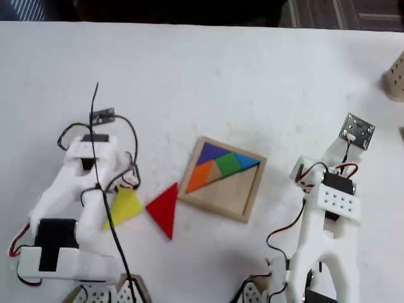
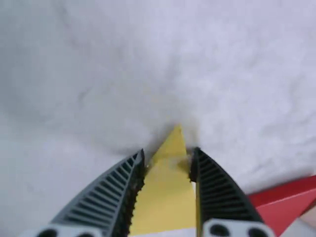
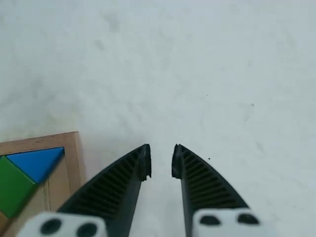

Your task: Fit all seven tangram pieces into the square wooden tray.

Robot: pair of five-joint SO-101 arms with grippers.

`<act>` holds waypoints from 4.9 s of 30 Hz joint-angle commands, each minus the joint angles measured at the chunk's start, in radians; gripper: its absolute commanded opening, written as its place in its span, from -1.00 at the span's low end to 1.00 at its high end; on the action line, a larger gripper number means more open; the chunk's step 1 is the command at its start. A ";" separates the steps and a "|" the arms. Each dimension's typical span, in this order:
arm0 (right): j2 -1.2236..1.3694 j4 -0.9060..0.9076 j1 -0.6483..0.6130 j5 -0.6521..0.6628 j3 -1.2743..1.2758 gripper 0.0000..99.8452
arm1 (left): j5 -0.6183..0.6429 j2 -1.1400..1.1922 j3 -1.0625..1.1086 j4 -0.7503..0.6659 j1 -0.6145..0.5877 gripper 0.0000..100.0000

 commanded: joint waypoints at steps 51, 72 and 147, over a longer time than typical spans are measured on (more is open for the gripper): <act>-0.024 -0.018 -0.036 0.057 0.006 -0.84 | -0.647 -0.266 0.249 -0.075 -0.059 -0.35; -0.024 -0.018 -0.042 0.058 0.008 -0.84 | -0.551 -0.272 0.278 -0.074 -0.004 -0.42; -0.022 -0.059 -0.068 0.058 0.031 -0.83 | -1.389 -0.702 0.534 -0.250 -0.079 -0.19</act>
